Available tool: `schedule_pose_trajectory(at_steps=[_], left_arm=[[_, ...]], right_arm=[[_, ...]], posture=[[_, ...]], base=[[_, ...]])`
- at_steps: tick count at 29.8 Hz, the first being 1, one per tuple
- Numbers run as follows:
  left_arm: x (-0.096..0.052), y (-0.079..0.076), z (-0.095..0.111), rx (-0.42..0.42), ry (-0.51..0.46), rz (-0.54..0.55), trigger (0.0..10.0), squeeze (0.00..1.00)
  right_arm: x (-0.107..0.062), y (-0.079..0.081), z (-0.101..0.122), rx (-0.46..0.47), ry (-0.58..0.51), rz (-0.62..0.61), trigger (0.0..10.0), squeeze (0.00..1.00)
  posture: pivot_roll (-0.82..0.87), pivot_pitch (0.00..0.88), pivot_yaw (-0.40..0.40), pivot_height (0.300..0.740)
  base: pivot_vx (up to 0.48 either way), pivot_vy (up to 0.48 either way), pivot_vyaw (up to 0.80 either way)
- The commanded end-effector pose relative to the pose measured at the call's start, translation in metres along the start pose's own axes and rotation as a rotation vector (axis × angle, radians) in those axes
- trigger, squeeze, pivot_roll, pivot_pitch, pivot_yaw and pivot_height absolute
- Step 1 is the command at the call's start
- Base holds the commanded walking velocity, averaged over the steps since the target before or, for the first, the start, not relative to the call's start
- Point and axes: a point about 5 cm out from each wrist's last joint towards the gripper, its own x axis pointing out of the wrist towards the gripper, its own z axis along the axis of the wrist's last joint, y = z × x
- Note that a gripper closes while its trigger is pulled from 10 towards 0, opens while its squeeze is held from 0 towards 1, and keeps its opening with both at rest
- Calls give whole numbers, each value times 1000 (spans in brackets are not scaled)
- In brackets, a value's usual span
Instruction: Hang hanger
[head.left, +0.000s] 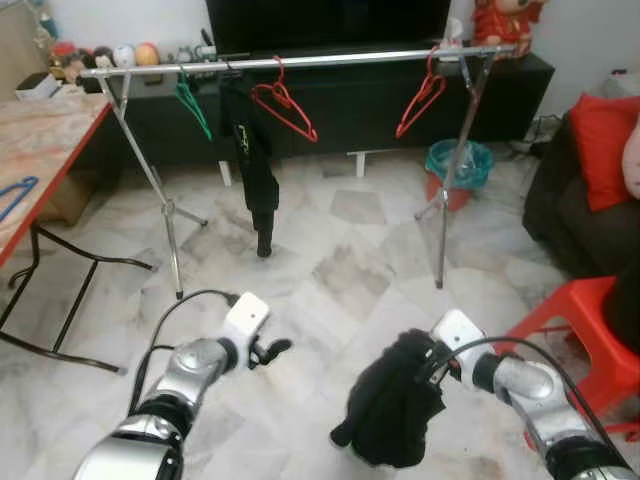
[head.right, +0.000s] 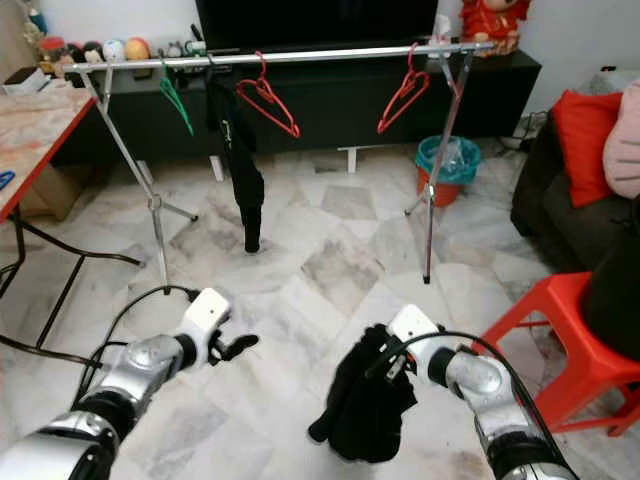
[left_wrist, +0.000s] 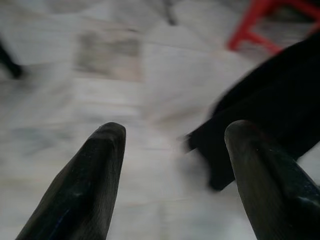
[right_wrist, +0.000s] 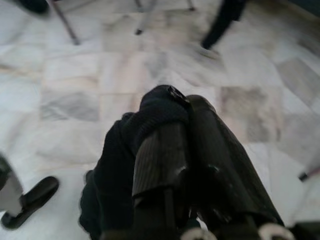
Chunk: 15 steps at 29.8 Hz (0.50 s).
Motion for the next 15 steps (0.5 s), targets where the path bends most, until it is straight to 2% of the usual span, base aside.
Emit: schedule_pose_trajectory(at_steps=[1, 4, 5, 7, 11, 15], left_arm=[[-2, 1, 3, -21, -21, -59, 10000, 0], [-1, 0, 9, -10, -33, -105, 10000, 0], [-1, -2, 13, 11, -39, -170, 10000, 0], [-2, -4, 17, 30, -47, -225, 10000, 0], [-3, -5, 24, 29, -73, -280, 10000, 0], [-4, -8, 39, -3, -141, -368, 10000, 0]], right_arm=[[2, 0, 23, -50, -74, 71, 10000, 0], [1, 2, 28, -69, -85, 108, 10000, 0], [-1, 3, 31, -93, -79, 143, 10000, 0], [-5, 4, 32, -108, -69, 175, 10000, 0], [-13, 12, 34, -129, -52, 272, 10000, 0], [-19, 21, 41, -151, -45, 362, 10000, 0]], posture=[[-93, 0, 46, 740], [-93, 0, 47, 740], [-93, 0, 47, 740], [-93, 0, 46, 740], [-94, 0, 44, 740], [-93, 0, 42, 740]], base=[[0, 0, 0], [0, 0, 0], [0, 0, 0], [0, 0, 0], [0, 0, 0], [0, 0, 0]])
